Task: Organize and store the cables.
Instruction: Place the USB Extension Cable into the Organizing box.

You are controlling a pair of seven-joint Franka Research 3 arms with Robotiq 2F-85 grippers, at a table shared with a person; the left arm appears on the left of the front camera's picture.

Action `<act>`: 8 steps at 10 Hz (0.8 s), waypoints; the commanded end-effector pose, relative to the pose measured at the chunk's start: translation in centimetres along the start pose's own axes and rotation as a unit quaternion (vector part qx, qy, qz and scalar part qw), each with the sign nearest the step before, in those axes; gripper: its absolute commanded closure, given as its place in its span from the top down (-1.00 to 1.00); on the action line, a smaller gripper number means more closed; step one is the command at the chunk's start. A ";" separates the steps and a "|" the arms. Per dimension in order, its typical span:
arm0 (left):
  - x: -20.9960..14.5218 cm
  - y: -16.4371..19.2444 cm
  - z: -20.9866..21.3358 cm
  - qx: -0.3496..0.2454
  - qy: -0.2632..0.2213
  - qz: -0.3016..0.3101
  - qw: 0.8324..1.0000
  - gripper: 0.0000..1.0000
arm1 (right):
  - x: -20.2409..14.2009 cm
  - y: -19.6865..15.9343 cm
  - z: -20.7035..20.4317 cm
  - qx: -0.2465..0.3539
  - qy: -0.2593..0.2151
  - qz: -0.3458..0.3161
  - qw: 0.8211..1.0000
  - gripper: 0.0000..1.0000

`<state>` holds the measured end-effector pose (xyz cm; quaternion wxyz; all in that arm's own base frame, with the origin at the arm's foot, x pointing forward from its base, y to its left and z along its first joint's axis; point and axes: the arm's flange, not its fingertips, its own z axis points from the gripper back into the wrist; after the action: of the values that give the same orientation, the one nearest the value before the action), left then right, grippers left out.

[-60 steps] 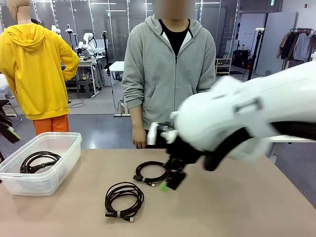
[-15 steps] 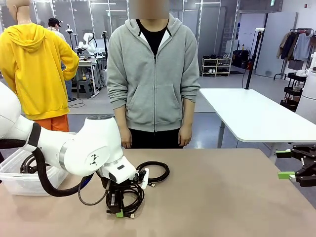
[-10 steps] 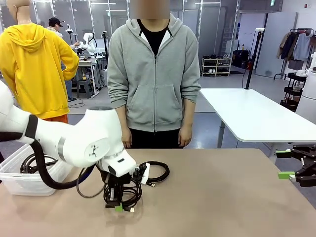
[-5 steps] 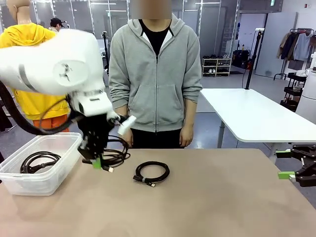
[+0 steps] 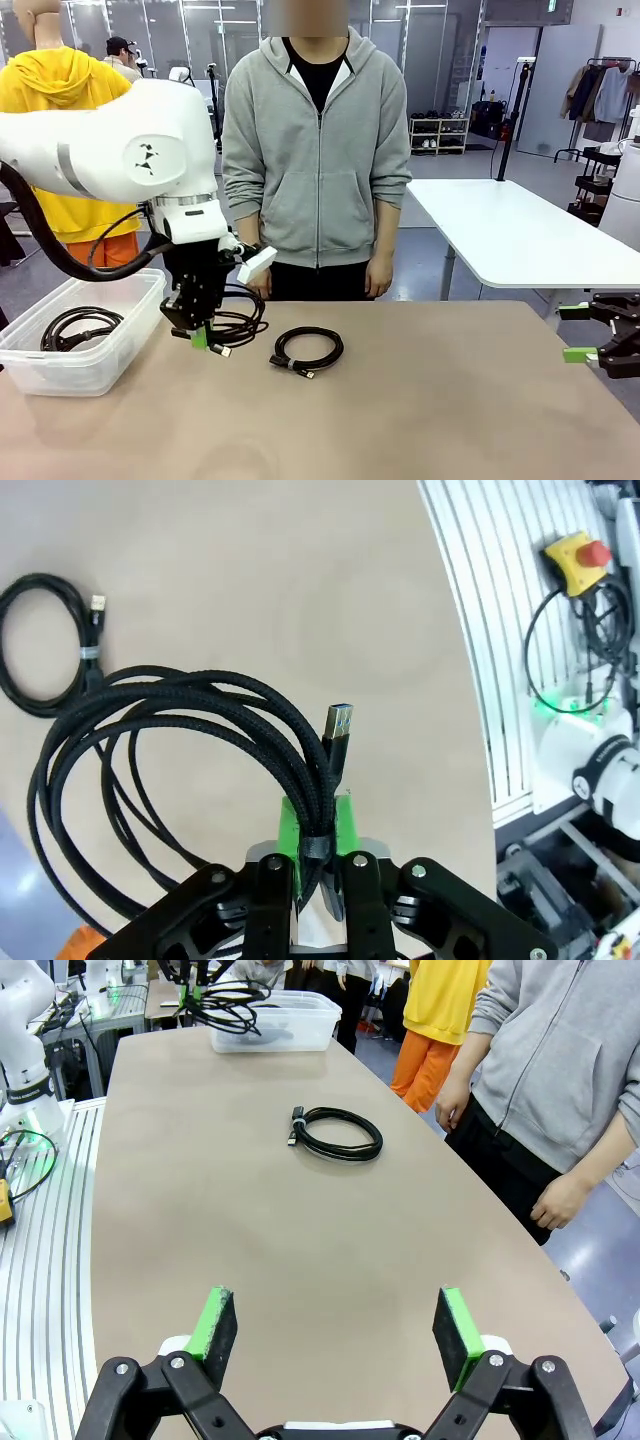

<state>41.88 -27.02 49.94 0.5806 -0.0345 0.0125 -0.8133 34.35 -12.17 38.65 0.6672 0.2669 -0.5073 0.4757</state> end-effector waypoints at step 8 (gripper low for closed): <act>-16.1 0.2 2.9 0.125 0.003 -0.049 0.991 -0.69 | 0.6 0.0 -0.1 -0.006 -0.002 -0.012 1.000 1.00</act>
<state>47.93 -13.25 52.63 0.5421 0.0472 -0.0496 -0.8375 34.34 -12.22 38.66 0.6676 0.2665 -0.5073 0.4753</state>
